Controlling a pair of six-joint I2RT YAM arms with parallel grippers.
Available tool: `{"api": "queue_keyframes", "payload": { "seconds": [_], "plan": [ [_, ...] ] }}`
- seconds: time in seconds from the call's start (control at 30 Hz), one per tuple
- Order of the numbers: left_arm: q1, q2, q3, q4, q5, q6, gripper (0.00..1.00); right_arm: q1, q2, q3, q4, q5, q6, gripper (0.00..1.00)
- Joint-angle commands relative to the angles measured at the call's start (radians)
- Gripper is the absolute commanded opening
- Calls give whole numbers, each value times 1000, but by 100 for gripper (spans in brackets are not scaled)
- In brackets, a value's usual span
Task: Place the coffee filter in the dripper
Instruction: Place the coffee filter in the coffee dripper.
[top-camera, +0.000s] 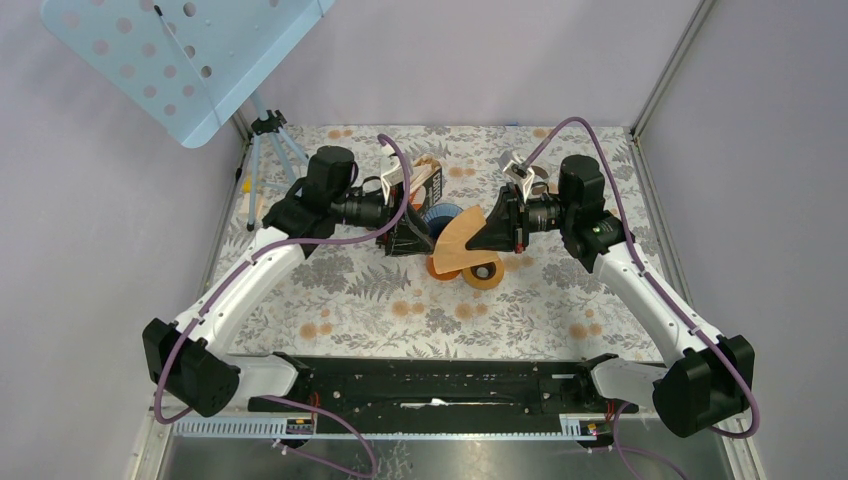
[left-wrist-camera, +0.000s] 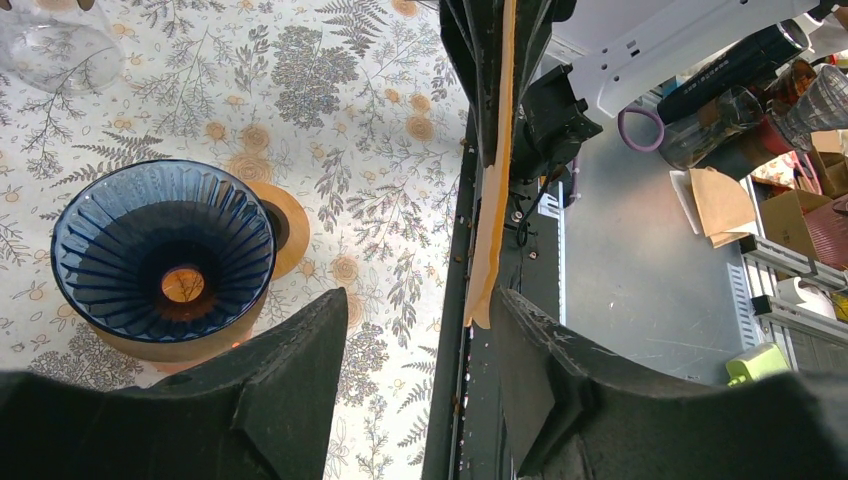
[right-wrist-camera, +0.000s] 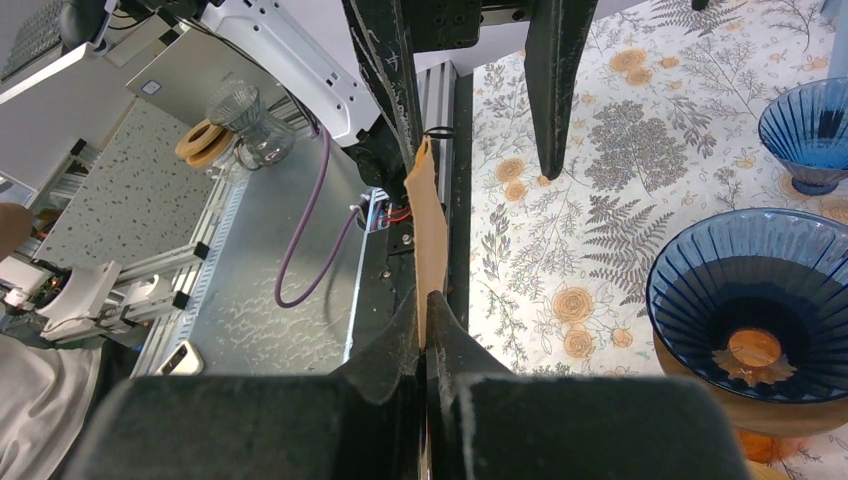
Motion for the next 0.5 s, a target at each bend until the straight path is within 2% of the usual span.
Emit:
{"api": "queue_keyframes", "payload": {
  "seconds": [0.0,0.47],
  "plan": [
    [-7,0,-2,51,6,3,58,-6,-5,33,41,-21,11,0],
    [25,-12,20,37,-11,15,55,-7,-14,31,-13,-36,-44,0]
  ]
}}
